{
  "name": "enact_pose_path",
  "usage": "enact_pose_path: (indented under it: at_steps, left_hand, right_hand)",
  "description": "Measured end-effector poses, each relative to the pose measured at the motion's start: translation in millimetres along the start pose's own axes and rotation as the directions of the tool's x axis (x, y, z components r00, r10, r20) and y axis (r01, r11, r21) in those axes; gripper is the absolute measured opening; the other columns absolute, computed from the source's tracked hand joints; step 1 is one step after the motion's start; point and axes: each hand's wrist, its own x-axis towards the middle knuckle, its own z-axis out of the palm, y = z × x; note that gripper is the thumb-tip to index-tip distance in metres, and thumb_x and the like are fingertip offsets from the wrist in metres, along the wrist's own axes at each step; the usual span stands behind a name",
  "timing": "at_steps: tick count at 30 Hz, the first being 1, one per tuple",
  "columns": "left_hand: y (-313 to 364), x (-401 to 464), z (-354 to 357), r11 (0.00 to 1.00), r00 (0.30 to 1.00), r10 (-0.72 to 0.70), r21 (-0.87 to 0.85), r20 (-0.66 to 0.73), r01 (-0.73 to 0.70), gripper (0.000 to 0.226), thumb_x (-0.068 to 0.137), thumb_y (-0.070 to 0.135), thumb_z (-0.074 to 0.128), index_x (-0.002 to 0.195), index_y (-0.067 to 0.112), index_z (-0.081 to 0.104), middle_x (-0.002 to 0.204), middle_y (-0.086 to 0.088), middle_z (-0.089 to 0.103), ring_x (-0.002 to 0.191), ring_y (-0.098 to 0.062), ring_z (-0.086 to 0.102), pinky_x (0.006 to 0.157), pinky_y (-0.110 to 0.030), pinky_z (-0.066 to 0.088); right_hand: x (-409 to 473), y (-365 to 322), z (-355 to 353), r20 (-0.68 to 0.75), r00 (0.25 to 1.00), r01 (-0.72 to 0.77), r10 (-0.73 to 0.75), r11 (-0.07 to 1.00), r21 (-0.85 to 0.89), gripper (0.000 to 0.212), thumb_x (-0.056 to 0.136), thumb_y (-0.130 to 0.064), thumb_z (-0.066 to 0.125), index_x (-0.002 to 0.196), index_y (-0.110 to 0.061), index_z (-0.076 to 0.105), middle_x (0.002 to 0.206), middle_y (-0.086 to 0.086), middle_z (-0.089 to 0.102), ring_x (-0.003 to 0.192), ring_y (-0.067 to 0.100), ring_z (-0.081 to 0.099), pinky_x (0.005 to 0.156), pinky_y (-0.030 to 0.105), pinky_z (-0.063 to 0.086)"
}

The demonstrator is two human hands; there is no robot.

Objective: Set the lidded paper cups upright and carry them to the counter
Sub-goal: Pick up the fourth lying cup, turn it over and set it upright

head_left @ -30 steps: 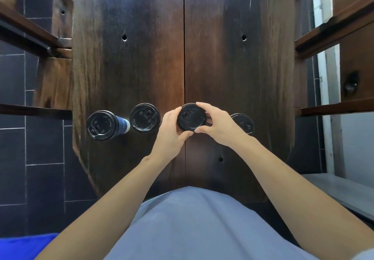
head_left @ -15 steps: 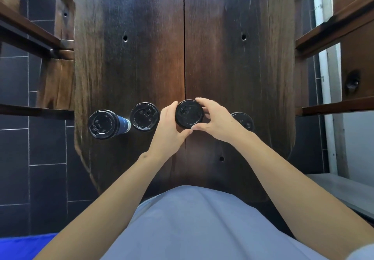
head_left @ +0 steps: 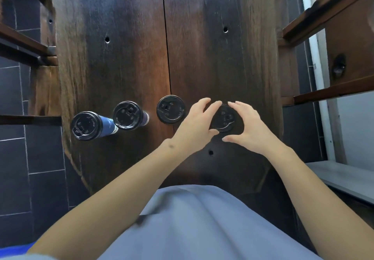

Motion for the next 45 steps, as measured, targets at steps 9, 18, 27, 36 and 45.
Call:
enact_pose_path:
  at_steps: [9,18,27,36,45]
  left_hand:
    - [5.2,34.7,14.4,0.991,0.96,-0.124,0.088,0.25,0.105,0.097,0.088,0.013,0.082,0.163,0.021,0.021,0.157,-0.01,0.041,0.137,-0.033,0.052,0.11,-0.041,0.048]
    - [-2.2,41.1,9.9,0.986,0.988,-0.146,-0.077,0.058,0.151,0.087,0.091,0.015,0.079,0.161,0.019,0.028,0.158,-0.007,0.04,0.141,-0.026,0.048,0.111,-0.034,0.041]
    - [-5.7,48.9,7.5,0.964,0.979,-0.2,-0.175,0.024,0.201,0.088,0.087,0.014,0.083,0.159,0.017,0.032,0.151,-0.009,0.045,0.137,-0.026,0.049,0.111,-0.029,0.038]
    - [-1.8,42.6,26.4,0.943,0.971,-0.229,-0.264,-0.072,0.203,0.081,0.084,0.028,0.086,0.151,0.019,0.042,0.144,-0.004,0.055,0.13,-0.02,0.056,0.113,-0.039,0.047]
    - [-14.8,30.7,36.8,0.902,0.963,-0.258,-0.374,-0.073,0.213,0.085,0.09,0.025,0.082,0.16,0.021,0.033,0.155,-0.002,0.05,0.142,-0.021,0.049,0.119,-0.042,0.044]
  right_hand:
    - [14.9,16.2,-0.8,0.044,0.993,0.101,-0.106,0.989,0.111,0.09,0.08,-0.02,0.086,0.153,-0.029,0.036,0.151,-0.006,0.046,0.138,0.015,0.046,0.115,0.042,0.044]
    - [46.2,11.8,-13.8,0.028,0.981,0.183,-0.19,0.97,0.158,0.09,0.08,-0.014,0.085,0.154,-0.027,0.036,0.151,-0.004,0.046,0.136,0.014,0.047,0.112,0.032,0.044]
    - [70.2,-5.9,-22.0,0.012,0.997,0.069,-0.078,0.934,0.352,0.05,0.096,-0.031,0.066,0.144,-0.024,0.051,0.138,-0.005,0.057,0.12,0.01,0.054,0.099,0.025,0.043]
    - [106.7,-44.2,14.7,-0.281,0.951,-0.102,0.132,0.987,0.121,0.048,0.111,-0.038,0.025,0.099,-0.013,0.064,0.091,0.0,0.064,0.08,0.012,0.058,0.075,0.03,0.045]
    - [110.6,-42.0,21.3,-0.309,0.951,-0.049,0.001,0.987,-0.15,0.045,0.11,-0.039,0.025,0.079,-0.018,0.05,0.066,-0.007,0.052,0.054,0.005,0.046,0.059,0.027,0.032]
